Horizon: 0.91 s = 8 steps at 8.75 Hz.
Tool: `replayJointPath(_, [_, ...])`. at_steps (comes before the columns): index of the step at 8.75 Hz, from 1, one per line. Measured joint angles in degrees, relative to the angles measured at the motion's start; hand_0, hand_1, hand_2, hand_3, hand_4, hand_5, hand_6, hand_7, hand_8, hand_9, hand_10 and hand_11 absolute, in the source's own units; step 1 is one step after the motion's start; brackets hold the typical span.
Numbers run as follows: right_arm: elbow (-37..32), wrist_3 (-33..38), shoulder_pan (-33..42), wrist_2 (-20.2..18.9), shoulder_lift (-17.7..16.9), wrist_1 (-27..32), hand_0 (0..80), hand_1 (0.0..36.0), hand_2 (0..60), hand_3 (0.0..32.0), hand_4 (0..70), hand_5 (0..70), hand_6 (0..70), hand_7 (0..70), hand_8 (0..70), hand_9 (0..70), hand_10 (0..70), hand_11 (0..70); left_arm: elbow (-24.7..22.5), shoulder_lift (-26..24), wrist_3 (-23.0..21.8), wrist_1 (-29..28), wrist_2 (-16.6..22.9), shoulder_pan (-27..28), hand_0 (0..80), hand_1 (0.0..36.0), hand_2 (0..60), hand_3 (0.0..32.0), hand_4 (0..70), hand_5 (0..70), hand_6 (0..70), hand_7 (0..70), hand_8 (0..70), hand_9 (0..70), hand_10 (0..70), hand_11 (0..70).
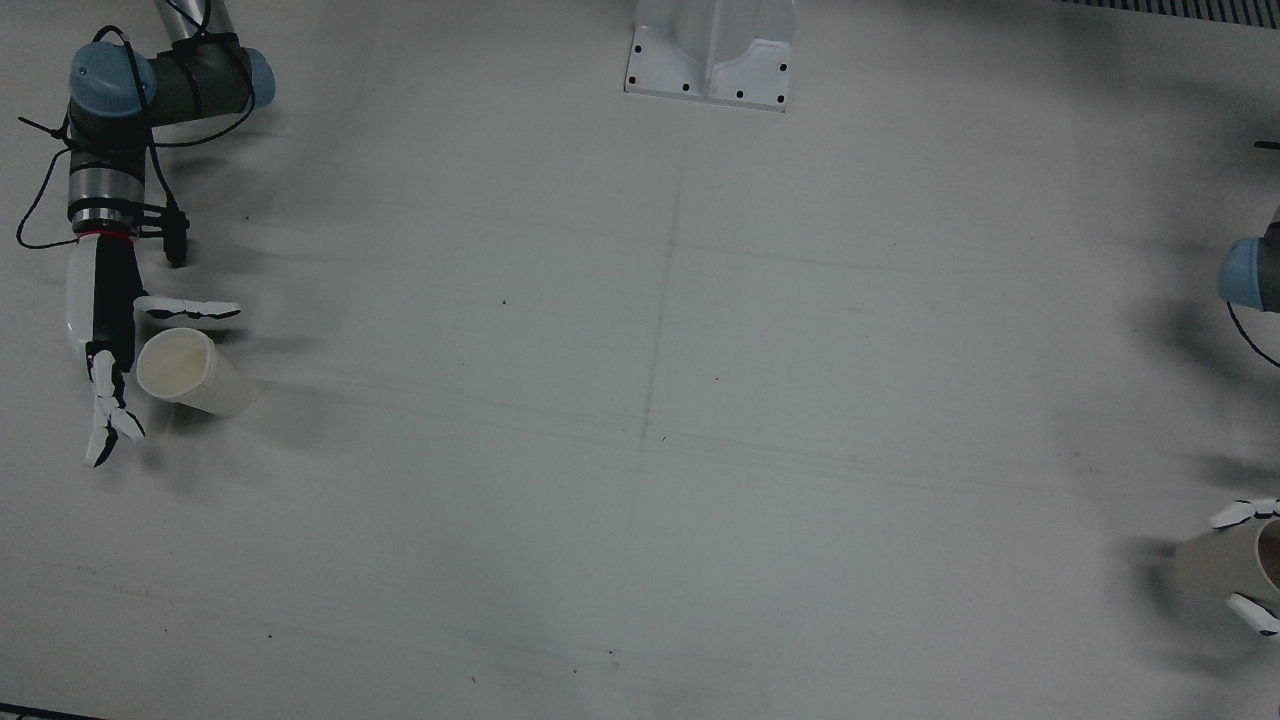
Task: Pour water
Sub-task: 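Reach the right hand to the other white cup and grasp it, then lift the cup with the right hand and raise the left-hand cup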
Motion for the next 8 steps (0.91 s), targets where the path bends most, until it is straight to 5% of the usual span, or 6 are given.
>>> replayJointPath(8, [-0.4, -0.5, -1.1, 2.5, 1.5, -1.2, 56.3, 21.8, 1.3, 0.0, 1.8, 20.8, 0.8, 2.5, 0.0, 1.8, 0.0, 0.0, -0.2, -0.1, 0.0, 0.0, 0.0, 0.0, 45.8, 32.2, 60.0, 0.0, 36.2, 44.7, 6.7, 7.1, 3.1, 5.1, 3.0, 6.0])
